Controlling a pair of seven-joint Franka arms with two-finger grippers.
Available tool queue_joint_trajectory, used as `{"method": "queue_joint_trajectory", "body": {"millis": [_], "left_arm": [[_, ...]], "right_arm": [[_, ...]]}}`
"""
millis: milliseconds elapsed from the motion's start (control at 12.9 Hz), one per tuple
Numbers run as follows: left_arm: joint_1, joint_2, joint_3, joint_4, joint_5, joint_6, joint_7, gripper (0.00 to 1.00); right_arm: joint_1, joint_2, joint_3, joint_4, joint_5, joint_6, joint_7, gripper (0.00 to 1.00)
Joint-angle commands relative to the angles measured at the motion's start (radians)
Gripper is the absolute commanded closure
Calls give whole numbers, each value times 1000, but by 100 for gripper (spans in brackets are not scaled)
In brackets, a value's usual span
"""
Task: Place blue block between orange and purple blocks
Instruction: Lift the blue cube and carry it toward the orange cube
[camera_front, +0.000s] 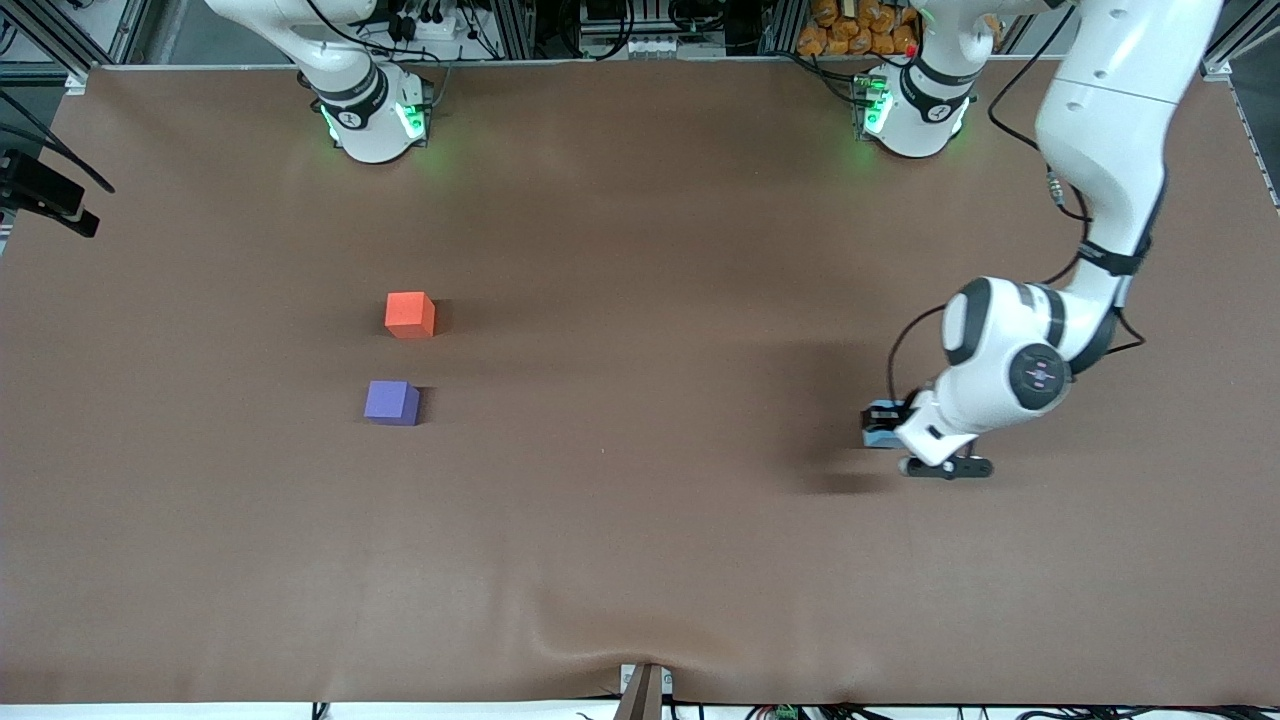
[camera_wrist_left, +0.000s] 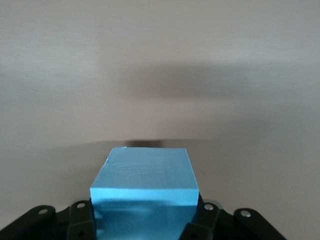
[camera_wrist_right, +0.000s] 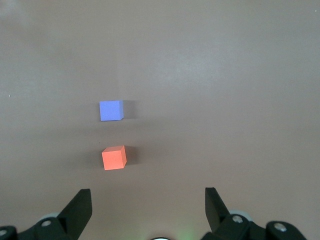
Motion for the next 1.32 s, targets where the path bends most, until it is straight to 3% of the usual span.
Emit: {"method": "queue_joint_trajectory", "body": {"millis": [0, 698, 1240], "left_arm": [[-120, -39, 10, 3, 19, -6, -189, 100], [-405, 18, 10, 162, 7, -8, -711, 100], [-480, 94, 10, 264, 10, -6, -855, 100]], "right_arm": [[-8, -10, 0, -4, 15, -5, -12, 0], [-33, 0, -3, -1, 45, 0, -12, 0], [-22, 88, 3, 0, 56, 41, -12, 0]]}}
